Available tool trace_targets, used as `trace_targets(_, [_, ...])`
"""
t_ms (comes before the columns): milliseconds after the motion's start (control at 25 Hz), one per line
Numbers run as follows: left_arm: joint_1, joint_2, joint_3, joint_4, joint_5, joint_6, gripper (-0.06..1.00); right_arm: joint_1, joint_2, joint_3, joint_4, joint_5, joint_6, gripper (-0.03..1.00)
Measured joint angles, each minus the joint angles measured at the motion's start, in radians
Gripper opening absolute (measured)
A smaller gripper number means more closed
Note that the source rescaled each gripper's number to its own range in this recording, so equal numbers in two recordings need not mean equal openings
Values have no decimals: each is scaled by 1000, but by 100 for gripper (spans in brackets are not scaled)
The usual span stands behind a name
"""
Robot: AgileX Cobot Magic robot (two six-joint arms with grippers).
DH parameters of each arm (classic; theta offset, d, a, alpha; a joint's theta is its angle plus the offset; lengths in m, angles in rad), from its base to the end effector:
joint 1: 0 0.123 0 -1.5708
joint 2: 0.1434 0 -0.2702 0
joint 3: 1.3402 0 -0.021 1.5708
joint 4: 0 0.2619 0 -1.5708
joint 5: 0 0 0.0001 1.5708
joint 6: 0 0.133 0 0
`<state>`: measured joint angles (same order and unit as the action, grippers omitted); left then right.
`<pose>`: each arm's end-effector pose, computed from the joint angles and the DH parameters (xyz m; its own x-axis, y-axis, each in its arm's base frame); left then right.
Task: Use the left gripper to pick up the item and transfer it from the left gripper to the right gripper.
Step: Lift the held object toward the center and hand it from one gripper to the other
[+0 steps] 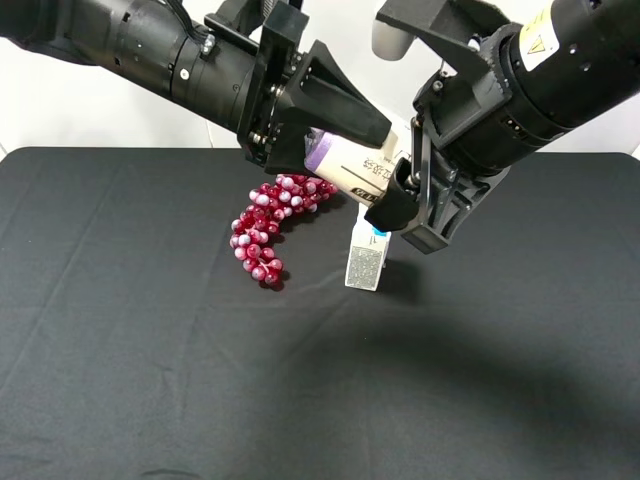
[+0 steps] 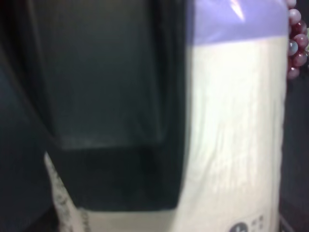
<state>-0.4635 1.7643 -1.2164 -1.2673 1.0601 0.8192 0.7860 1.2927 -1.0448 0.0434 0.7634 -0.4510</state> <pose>0.2868 -0.2672 0.2204 -0.8390 0.3074 -0.4490 0.5376 0.3404 -0.7714 0.2132 0.2191 0.2635 -0.2215 -0.7981 -0.5604 -0.8872 0.4034 -0.2238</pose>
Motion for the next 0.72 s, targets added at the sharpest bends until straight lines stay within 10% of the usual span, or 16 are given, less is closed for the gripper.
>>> trace_targets(160, [-2, 0, 0, 10, -12, -14, 6, 0, 8, 0, -2, 1, -1, 2])
trace_targets(280, [-2, 0, 0, 6, -34, -24, 66, 0, 10, 0, -8, 14, -6, 1])
trace_targets(360, [-2, 0, 0, 6, -38, -26, 86, 0, 10, 0, -9, 14, -7, 1])
trace_targets(720, [-2, 0, 0, 5, -24, -26, 100, 0, 10, 0, -10, 14, -8, 1])
